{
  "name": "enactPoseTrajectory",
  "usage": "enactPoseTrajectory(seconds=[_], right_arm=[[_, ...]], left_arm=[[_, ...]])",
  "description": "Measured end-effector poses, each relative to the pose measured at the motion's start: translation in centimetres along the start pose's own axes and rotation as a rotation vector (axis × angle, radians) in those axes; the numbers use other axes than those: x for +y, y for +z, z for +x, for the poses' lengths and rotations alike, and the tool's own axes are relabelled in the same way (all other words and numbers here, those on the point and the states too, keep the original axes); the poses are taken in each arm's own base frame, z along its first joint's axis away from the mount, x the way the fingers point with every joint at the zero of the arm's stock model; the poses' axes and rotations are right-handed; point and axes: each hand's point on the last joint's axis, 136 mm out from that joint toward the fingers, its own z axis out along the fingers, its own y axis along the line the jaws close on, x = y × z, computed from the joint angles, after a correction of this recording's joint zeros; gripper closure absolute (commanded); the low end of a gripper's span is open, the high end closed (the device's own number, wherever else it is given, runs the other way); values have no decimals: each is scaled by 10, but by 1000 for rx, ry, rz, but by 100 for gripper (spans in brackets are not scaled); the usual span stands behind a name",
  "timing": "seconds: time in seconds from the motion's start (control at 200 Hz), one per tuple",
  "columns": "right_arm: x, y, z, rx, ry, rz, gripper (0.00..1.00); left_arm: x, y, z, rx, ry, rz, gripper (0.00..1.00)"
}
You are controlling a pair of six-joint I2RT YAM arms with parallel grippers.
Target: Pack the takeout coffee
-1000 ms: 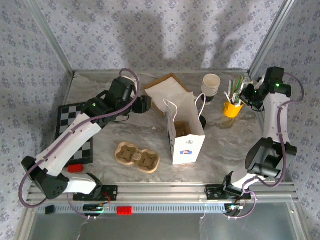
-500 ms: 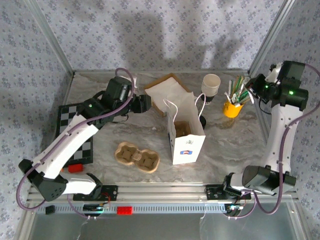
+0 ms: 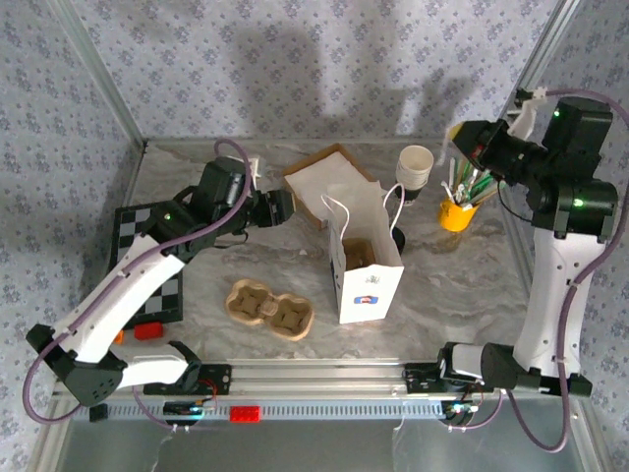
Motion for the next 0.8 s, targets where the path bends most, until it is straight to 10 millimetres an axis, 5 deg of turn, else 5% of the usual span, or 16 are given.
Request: enactPoseTrajectory(seconds=[0.315, 0.8], right_arm=[[97, 11, 26, 129, -33, -298, 100], [95, -9, 65, 227, 94, -269, 100]], left_arm=[[12, -11, 1, -35, -2, -33, 39], [26, -17, 2, -64, -15, -73, 39]])
